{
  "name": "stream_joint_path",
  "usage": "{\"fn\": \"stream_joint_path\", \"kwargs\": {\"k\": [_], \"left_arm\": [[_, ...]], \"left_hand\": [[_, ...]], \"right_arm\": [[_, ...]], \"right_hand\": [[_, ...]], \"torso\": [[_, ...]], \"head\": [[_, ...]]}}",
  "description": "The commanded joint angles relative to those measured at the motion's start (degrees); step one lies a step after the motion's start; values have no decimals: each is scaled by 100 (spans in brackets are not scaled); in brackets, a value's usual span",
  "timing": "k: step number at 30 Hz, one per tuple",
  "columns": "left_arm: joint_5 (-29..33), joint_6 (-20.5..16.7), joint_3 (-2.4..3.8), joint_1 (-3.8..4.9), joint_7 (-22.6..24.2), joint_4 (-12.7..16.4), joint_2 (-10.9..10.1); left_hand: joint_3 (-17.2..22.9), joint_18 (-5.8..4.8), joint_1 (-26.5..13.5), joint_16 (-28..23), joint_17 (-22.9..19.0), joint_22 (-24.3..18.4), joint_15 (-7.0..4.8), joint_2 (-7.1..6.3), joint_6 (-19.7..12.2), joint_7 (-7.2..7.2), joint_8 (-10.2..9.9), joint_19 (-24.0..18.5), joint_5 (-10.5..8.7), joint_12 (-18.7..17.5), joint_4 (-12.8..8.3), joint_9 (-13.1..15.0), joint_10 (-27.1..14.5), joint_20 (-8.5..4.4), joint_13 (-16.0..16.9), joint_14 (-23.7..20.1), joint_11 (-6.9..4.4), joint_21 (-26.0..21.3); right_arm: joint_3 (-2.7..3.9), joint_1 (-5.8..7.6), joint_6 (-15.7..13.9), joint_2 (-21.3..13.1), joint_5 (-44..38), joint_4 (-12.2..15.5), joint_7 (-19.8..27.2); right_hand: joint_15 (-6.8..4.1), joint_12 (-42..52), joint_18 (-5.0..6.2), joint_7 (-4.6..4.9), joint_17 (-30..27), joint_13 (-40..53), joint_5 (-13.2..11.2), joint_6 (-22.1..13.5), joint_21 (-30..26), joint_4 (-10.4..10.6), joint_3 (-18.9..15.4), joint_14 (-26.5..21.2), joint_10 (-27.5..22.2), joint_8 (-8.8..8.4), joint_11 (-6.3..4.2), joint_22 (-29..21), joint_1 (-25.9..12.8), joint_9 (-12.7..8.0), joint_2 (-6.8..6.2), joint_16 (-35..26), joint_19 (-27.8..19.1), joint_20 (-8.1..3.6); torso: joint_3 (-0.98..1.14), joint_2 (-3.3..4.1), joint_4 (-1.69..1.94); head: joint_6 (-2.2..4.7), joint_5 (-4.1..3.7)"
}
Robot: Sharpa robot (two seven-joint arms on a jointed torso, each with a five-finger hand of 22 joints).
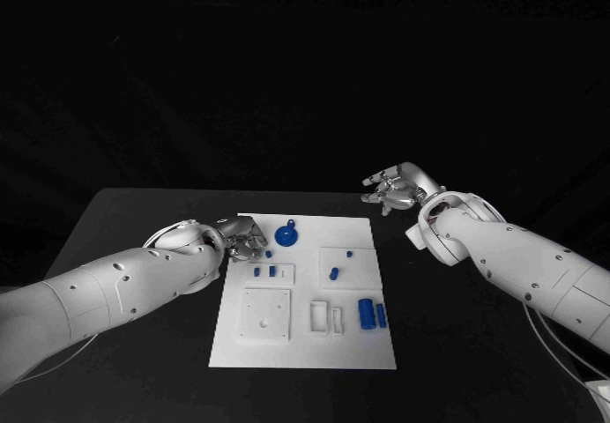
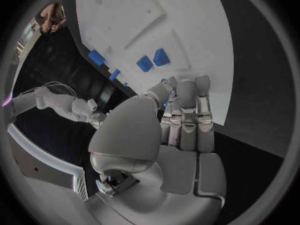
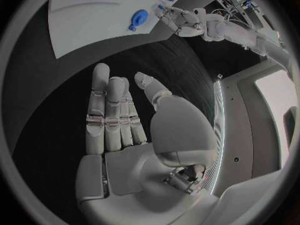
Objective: Assemble the parts on the task board
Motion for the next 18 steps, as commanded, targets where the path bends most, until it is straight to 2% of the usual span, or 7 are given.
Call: {"fn": "stream_joint_path", "kwargs": {"k": [1,3,8,12,16,17,18], "left_arm": [[353,-423,11,10,188,-1,-64],[629,-593,24,41,303,-5,-121],[1744,-812,86,185,644,55,-315],[2947,-918,112,329,869,189,-489],[4182,-1020,120,446,1066,457,-693],[4452,-1035,121,468,1122,544,-748],[4688,-1045,122,485,1183,634,-803]], "left_hand": [[68,89,10,-180,-75,115,37,-57,312,141,36,-133,28,20,2,13,-96,14,0,-134,68,-66],[85,84,-1,-548,-227,81,85,-103,503,164,32,-399,19,10,-12,15,-228,73,-4,-406,118,-230],[-108,-18,-122,-1640,-682,-242,172,-181,586,157,33,-767,-16,12,81,20,-311,184,-3,-668,152,-793],[-327,-109,-68,-2750,-1076,-747,254,-99,576,190,33,-836,-14,17,129,19,-319,260,-2,-569,192,-1398],[-272,-193,-100,-3874,-1465,-1198,499,-43,472,227,24,-1259,15,12,190,14,-569,465,-7,-974,303,-1960],[-256,-145,-111,-4470,-1623,-1551,555,-11,450,246,47,-1296,15,17,234,23,-630,555,-4,-743,334,-1955],[-261,-155,-104,-4688,-1660,-1675,596,-40,425,241,28,-1366,16,12,228,15,-676,587,-8,-798,349,-1979]], "right_arm": [[2,-8,526,-9,-257,12,-62],[1,-11,729,-11,-427,24,-90],[-6,-37,1135,-3,-1107,93,-138],[-16,-93,1282,11,-1836,180,-163],[-58,-161,1333,31,-2609,281,-229],[-82,-177,1332,36,-2799,309,-260],[-108,-191,1330,40,-2983,336,-292]], "right_hand": [[58,-935,-6,41,23,-772,-88,71,1,-59,116,-9,285,13,57,31,-55,-4,37,24,118,22],[93,-1590,59,52,40,-1346,-182,135,55,-114,169,35,482,2,133,81,-84,-10,49,74,159,52],[161,-2229,159,43,94,-1672,-377,364,174,-178,357,135,103,27,319,173,-122,5,82,207,222,103],[196,-2237,249,22,149,-1679,-458,461,389,-229,489,211,-110,23,369,314,-155,3,55,359,224,163],[210,-2246,273,17,145,-1682,-516,463,514,-233,521,263,-180,25,384,371,-158,2,30,420,223,182],[208,-2249,279,19,139,-1683,-530,460,541,-230,528,268,-166,24,382,377,-156,2,23,425,219,186],[207,-2248,279,20,136,-1682,-539,456,552,-228,530,274,-133,24,375,377,-156,1,17,430,220,186]], "torso": [[-2,-6,5],[1,-11,6],[-4,-8,7],[-6,-11,15],[-9,-9,19],[-11,-9,19],[-13,-11,24]], "head": [[27,-30],[40,-51],[84,-74],[105,-81],[127,-99],[133,-102],[142,-109]]}}
